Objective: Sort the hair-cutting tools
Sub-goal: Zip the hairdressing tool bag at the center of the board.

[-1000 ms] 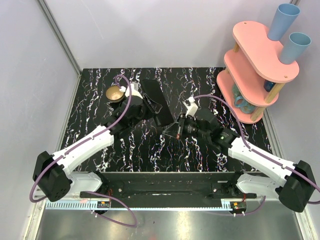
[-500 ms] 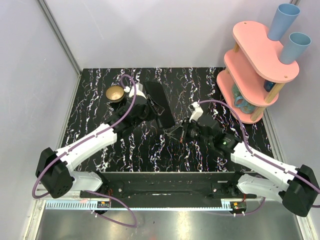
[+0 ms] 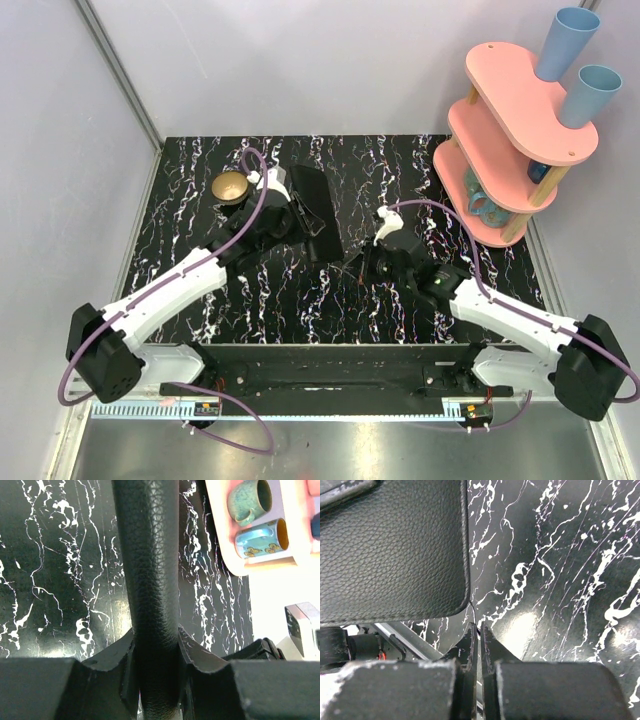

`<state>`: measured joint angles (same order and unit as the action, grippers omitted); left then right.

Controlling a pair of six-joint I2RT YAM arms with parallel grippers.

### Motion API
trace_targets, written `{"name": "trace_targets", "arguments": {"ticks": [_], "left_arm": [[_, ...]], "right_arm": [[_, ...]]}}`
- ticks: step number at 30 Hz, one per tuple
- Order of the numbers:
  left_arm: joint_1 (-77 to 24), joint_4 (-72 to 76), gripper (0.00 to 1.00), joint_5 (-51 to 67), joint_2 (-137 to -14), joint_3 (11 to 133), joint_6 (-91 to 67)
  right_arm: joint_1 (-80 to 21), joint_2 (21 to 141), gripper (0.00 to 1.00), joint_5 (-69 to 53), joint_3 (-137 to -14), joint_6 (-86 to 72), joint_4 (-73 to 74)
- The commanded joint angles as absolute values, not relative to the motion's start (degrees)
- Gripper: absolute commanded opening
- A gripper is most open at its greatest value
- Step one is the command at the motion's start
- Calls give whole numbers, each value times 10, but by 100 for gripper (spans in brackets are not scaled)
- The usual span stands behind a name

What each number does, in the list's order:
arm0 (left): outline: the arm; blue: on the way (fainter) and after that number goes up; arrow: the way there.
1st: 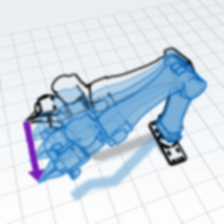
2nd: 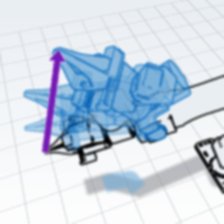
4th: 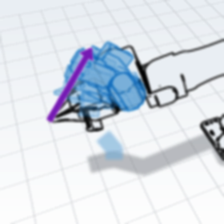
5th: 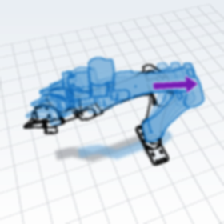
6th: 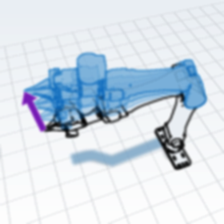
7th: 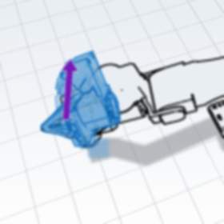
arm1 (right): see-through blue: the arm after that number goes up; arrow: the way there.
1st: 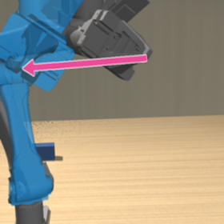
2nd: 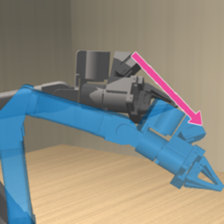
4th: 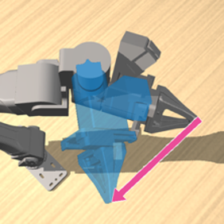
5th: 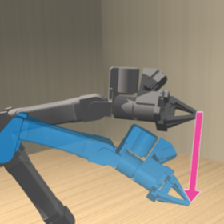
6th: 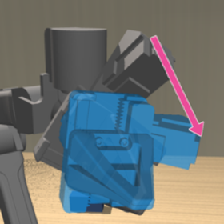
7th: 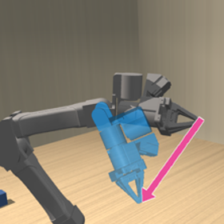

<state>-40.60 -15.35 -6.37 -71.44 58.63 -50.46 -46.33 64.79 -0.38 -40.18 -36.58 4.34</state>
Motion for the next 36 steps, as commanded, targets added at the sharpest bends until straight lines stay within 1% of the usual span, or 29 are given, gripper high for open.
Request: {"name": "trace_targets", "arguments": {"ticks": [1,4,9,12,13,17,21,22,26,31,33,36], "left_arm": [[-396,-121,0,1,-660,656,-454],[-395,-147,0,60,-645,657,-437],[-394,-173,0,121,-609,641,-426],[-393,-176,0,185,-591,626,-416],[-394,-173,0,228,-584,621,-412],[-395,-160,0,302,-555,570,-413],[-396,-150,0,323,-516,529,-419],[-396,-151,0,320,-513,522,-420],[-397,-155,0,337,-513,522,-417],[-401,-156,0,384,-519,499,-399],[-408,-158,0,393,-516,486,-394],[-422,-164,0,402,-502,459,-388]], "right_arm": [[-451,632,0,99,-411,-285,103],[-451,599,0,112,-409,-230,91],[-451,524,0,121,-409,-159,74],[-451,498,0,118,-417,-133,62],[-451,497,0,113,-423,-127,61],[-451,515,0,107,-454,-117,59],[-451,524,0,56,-466,-92,20],[-451,521,0,24,-466,-85,14],[-452,506,0,-39,-463,-36,5],[-451,513,0,-4,-484,-3,5],[-452,525,0,16,-490,14,-29],[-452,553,0,22,-511,32,-42]]}}
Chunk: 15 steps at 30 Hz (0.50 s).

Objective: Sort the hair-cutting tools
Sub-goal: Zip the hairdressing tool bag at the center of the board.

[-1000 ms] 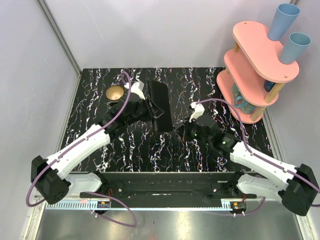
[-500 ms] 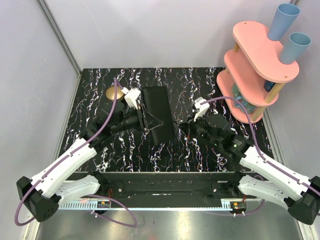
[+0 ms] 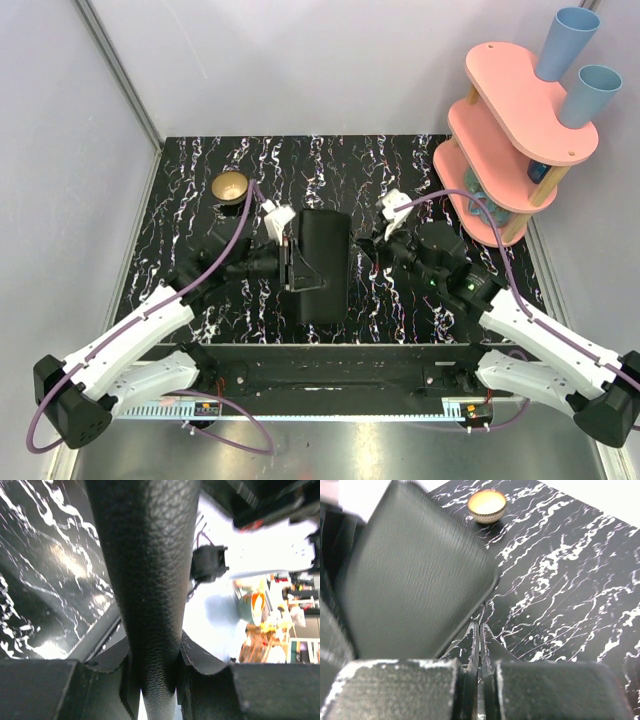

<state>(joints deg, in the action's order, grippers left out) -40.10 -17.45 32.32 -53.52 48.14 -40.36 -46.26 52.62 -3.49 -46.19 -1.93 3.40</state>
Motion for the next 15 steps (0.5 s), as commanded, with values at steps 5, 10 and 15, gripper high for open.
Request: {"name": "trace_targets", "arguments": {"ticks": [5,10,15], "left_arm": [[-444,-215,0,399,-465,431,-369],[-458,-257,0,403,-425,403,-356],[-472,-334,0,393,-416,392,-331]], "right_arm": [[-451,569,0,32,-530,71,-48],[-451,560,0,1,-547,183,16],[-451,557,0,-24,-582,262,70]]}}
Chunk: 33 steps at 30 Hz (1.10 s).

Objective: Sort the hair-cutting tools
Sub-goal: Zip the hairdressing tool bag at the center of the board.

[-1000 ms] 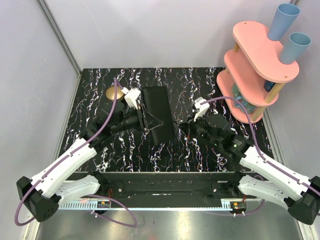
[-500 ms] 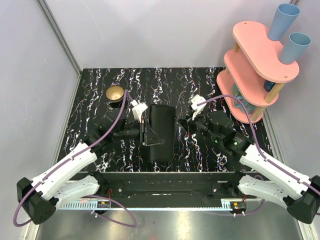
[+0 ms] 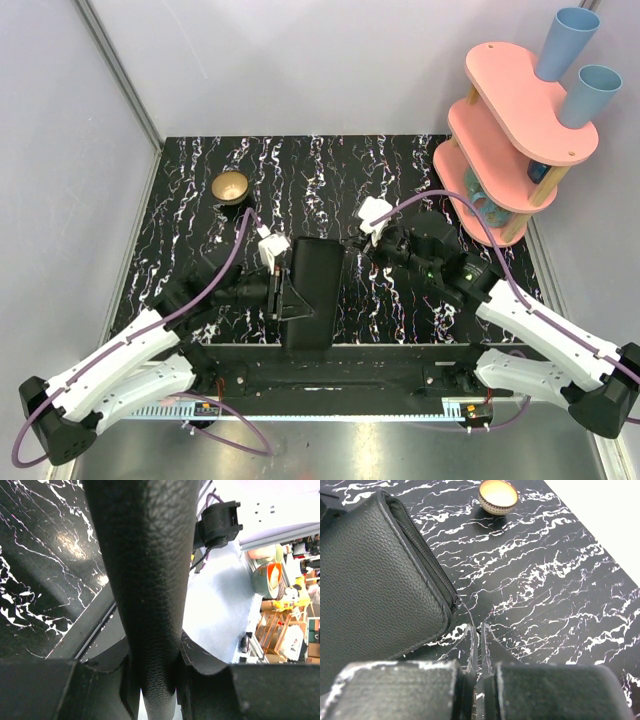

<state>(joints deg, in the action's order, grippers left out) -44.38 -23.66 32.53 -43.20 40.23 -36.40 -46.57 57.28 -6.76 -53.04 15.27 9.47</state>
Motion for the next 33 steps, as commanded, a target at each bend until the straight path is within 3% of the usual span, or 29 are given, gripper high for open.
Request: {"name": "trace_targets", "arguments": {"ticks": [1,8,20,26,28,29,30,31,32,33], "left_arm": [[-473,-344,0,390,-417,393,-325],[-496,-381,0,388,-451,397,-281],[-538,-384,0,364,-556,432,-244],[-538,-372,0,348,-547,451,-245],[-539,-379,0,335,-542,455,-249],[-538,-382,0,333,-534,456,-249],[-539,-386,0,331,-527,454,-245],[-538,-395,0,331,-517,453,-243],[-538,-397,0,330,-496,448,-239],[-539,-399,0,330,-485,442,-235]], "right_arm": [[-451,555,0,-33,-583,270,71],[-452,577,0,-159,-602,301,83],[-454,598,0,-286,-579,235,-38],[-455,584,0,-209,-560,209,-29],[-455,589,2,-88,-576,160,-6],[-455,591,11,-32,-584,108,24],[-455,592,26,74,-586,84,43],[-454,591,46,114,-587,61,62],[-454,585,74,143,-591,11,111],[-455,582,81,181,-596,-29,139]]}}
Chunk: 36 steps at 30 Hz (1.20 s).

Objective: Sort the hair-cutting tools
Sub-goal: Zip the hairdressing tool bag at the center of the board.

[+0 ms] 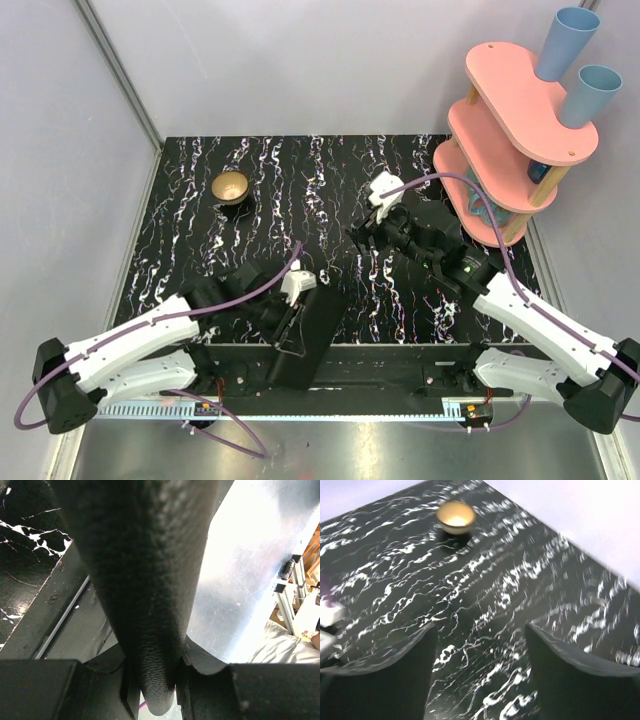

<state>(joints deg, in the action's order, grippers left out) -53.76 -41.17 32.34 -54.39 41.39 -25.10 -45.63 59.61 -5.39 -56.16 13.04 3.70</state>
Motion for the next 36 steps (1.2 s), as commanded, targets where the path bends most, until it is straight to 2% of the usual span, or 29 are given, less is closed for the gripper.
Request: {"name": "trace_targets", "arguments": {"ticks": [1,2,3,7,9,15,18,20,29,36], "left_arm": [[-539,-396,0,336,-476,440,-233],[-539,-393,0,342,-459,439,-231],[-541,-390,0,354,-451,438,-224],[-550,-398,0,317,-432,448,-198],[-555,-399,0,238,-425,463,-203],[-562,-395,0,58,-438,553,-128],[-562,-384,0,28,-480,583,-86],[-562,-385,0,16,-503,590,-69],[-562,-379,0,-73,-544,615,-11],[-562,-353,0,-85,-556,607,22]], "right_arm": [[-455,575,87,186,-598,-65,161],[-455,555,98,174,-589,-123,178],[-455,543,100,130,-579,-146,176],[-454,514,100,97,-570,-254,194],[-450,528,100,72,-594,-297,233],[-416,577,96,2,-660,-330,280],[-364,618,90,-111,-706,-320,290],[-350,653,84,-137,-747,-313,299],[-348,780,80,-224,-942,-302,343],[-324,829,74,-306,-924,-359,382]]}}
